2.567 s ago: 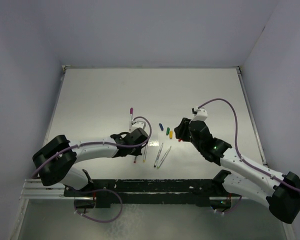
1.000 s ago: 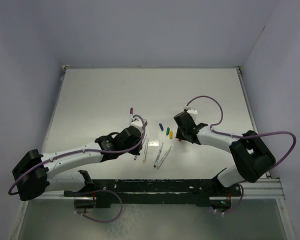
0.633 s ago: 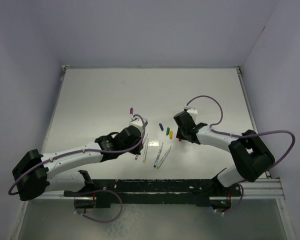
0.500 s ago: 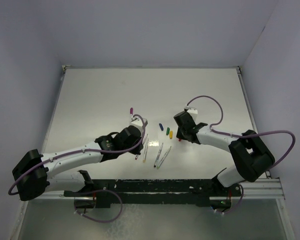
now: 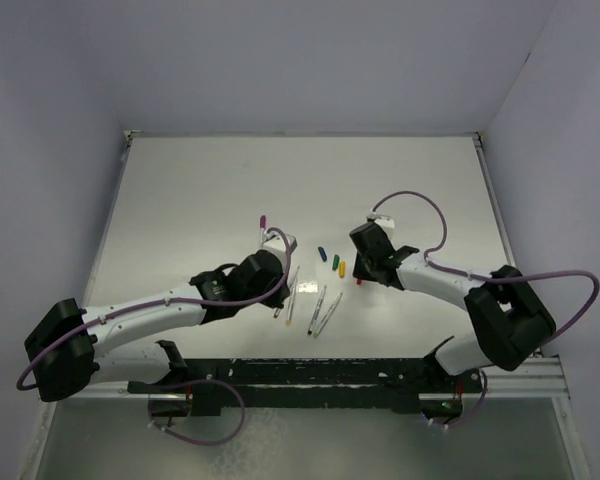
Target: Insert the pens into the pen caps
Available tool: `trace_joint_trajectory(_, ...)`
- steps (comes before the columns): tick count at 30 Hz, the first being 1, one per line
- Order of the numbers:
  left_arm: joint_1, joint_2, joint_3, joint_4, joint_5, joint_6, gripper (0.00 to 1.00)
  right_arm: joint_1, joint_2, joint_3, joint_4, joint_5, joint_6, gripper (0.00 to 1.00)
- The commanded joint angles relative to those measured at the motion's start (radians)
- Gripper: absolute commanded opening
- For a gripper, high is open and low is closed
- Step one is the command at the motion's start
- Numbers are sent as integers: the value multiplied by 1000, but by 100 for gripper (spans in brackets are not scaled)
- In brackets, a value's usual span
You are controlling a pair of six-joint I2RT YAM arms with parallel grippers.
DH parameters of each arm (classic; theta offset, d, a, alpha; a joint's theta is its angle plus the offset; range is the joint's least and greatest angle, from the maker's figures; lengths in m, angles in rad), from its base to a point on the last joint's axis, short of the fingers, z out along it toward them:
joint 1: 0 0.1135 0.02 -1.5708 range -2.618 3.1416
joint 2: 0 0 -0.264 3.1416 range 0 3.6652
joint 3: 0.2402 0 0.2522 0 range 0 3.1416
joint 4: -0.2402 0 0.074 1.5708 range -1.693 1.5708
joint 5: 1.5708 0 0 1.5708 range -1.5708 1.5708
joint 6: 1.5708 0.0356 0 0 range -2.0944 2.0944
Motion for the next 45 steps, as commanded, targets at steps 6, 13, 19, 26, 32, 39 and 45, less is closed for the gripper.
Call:
trace_joint_trajectory(6, -4, -43, -35, 238, 69, 38, 0, 1, -227, 12, 166, -12, -143, 0)
trace_joint_trajectory(13, -4, -41, -100, 521, 152, 31, 0, 1, -360, -39, 405, -53, -189, 0)
trace_joint_trajectory(19, -4, -9, -137, 754, 208, 7, 0, 1, -423, -98, 616, -136, -174, 0)
trace_joint_trajectory(26, -4, 32, -155, 944, 208, -2, 0, 2, -450, -206, 856, -214, -103, 0)
trace_joint_trajectory(32, -4, 51, -149, 965, 180, -2, 0, 1, -475, -293, 1034, -223, 9, 0)
trace_joint_trajectory(39, -4, 45, -164, 956, 159, -20, 0, 1, -529, -339, 1114, -207, 51, 0)
trace_joint_trajectory(45, -4, 49, -159, 946, 150, -20, 0, 2, -561, -337, 1120, -211, 68, 0)
